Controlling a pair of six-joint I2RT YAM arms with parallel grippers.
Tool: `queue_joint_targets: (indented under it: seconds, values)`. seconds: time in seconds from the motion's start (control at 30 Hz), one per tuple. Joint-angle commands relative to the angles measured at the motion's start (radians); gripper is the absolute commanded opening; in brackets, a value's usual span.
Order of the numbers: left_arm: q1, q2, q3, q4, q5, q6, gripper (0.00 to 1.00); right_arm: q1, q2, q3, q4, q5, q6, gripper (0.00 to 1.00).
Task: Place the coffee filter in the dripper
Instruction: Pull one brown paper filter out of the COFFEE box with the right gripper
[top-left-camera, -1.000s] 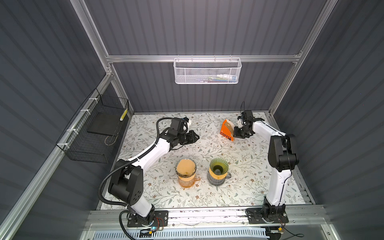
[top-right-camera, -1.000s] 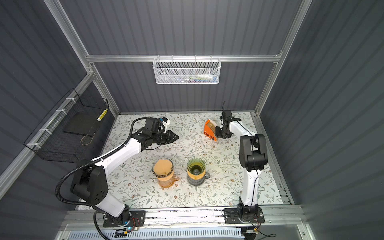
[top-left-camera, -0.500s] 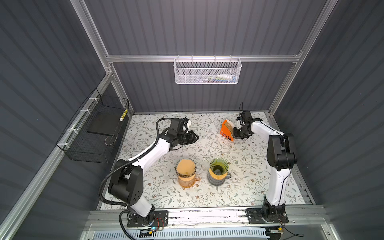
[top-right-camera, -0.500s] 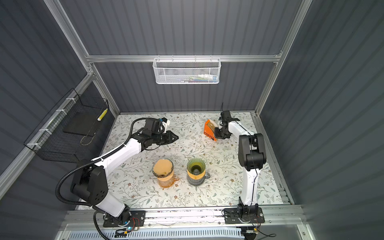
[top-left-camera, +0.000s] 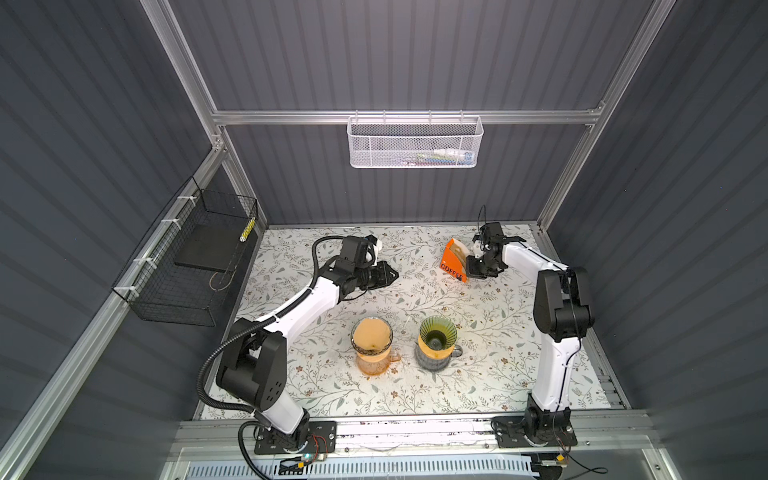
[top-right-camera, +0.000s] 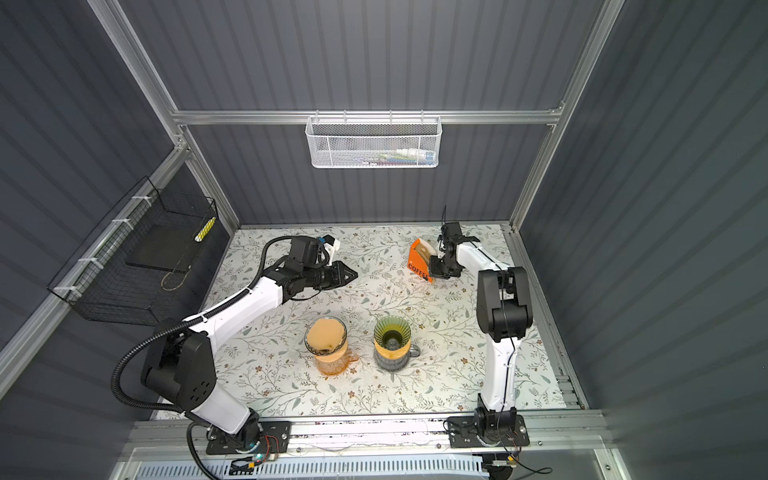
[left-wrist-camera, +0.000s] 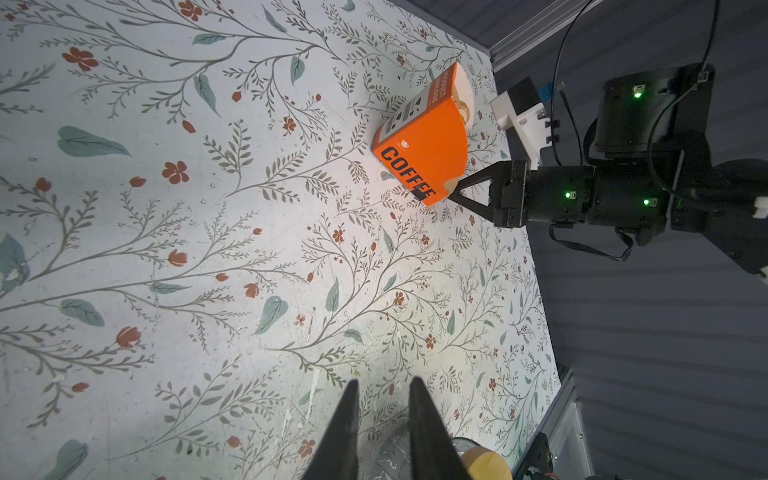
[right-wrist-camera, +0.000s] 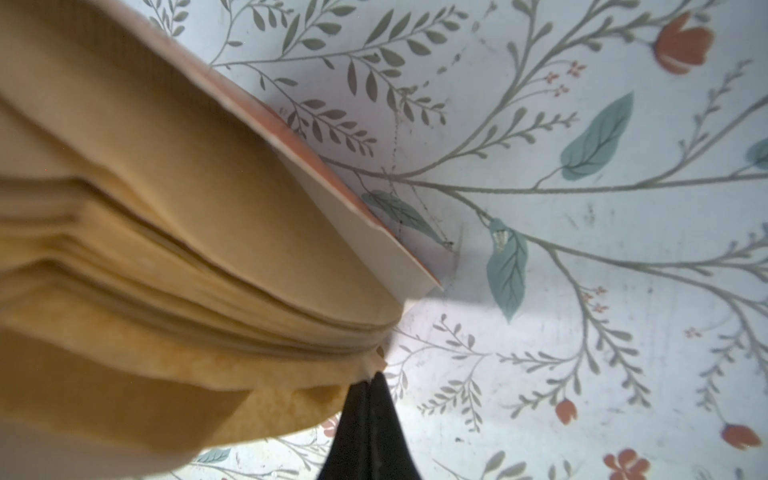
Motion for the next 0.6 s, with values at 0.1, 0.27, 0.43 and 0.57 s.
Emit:
queue_joint_targets:
  seconds: [0.1,0.27,0.43,0.57]
  values:
    - [0.008,-0.01,-0.011,0.007,0.013,-0.009,0.23,0.006,-0.049,-0.01,-0.024,0.012,-0.01,0.0]
    - [0.008,-0.016,-0.013,0.006,0.009,-0.009,0.23,0.007,-0.067,-0.025,-0.026,0.012,-0.009,0.0]
    - [0.008,-0.022,-0.014,0.004,0.011,-0.012,0.23,0.007,-0.088,-0.043,-0.028,0.008,-0.006,0.0]
    - [0.008,-0.03,-0.013,0.002,0.009,-0.011,0.23,0.007,-0.109,-0.06,-0.026,0.009,-0.003,0.0]
